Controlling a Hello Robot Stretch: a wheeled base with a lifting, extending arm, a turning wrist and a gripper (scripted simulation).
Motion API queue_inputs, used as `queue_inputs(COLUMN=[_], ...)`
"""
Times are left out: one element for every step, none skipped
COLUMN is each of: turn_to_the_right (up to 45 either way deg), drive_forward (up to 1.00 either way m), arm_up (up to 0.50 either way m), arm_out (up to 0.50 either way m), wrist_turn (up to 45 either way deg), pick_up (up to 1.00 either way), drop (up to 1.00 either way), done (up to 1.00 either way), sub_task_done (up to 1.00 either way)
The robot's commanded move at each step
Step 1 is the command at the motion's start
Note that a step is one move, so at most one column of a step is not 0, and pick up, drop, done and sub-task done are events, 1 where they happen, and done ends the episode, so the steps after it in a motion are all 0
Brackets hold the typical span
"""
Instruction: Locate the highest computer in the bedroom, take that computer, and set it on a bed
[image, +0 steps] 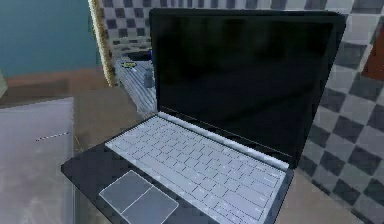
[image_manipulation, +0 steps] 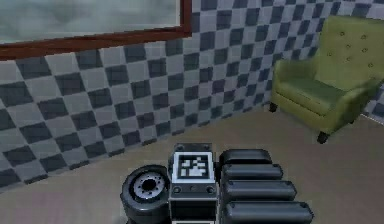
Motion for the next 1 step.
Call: queue_inputs(turn_to_the_right=[-12.0], drive_forward=[0.00], arm_up=[0.00], arm_out=[0.00], wrist_turn=[0.0], pick_up=[0.00], drop=[0.00], done=[0.00], sub_task_done=[0.00])
